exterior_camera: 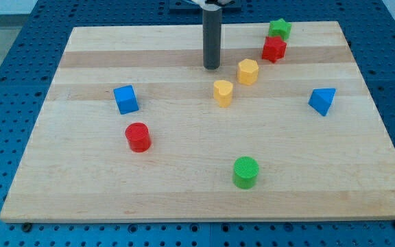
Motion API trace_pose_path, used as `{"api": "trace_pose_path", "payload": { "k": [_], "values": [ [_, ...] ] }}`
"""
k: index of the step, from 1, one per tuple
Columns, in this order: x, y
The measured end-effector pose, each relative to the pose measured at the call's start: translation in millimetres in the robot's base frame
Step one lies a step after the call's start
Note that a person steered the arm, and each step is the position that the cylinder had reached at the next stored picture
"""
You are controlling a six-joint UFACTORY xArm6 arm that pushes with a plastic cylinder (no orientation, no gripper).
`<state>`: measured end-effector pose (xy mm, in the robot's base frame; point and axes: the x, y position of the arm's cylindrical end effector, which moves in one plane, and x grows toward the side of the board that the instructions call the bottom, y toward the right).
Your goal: Slide the yellow hexagon closer to the red star
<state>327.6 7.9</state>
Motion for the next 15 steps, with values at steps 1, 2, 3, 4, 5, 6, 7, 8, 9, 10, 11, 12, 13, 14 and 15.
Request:
{"api": "trace_pose_path", "payload": {
  "k": [1, 2, 3, 4, 5, 6, 7, 8, 9, 10, 11, 12, 13, 14, 15],
  "values": [
    [36.4, 5.2],
    [37.4, 5.2],
    [37.4, 32.6],
    [37.4, 66.1],
    [37.4, 67.3],
    [35.9, 67.3],
    [30.2, 67.3],
    [28.2, 67.3],
    [26.5, 66.1],
    [18.9, 54.9],
    [17.8, 53.0],
    [17.8, 59.6],
    [17.8, 80.7],
    [17.8, 102.0],
    [17.8, 105.7]
  ]
}}
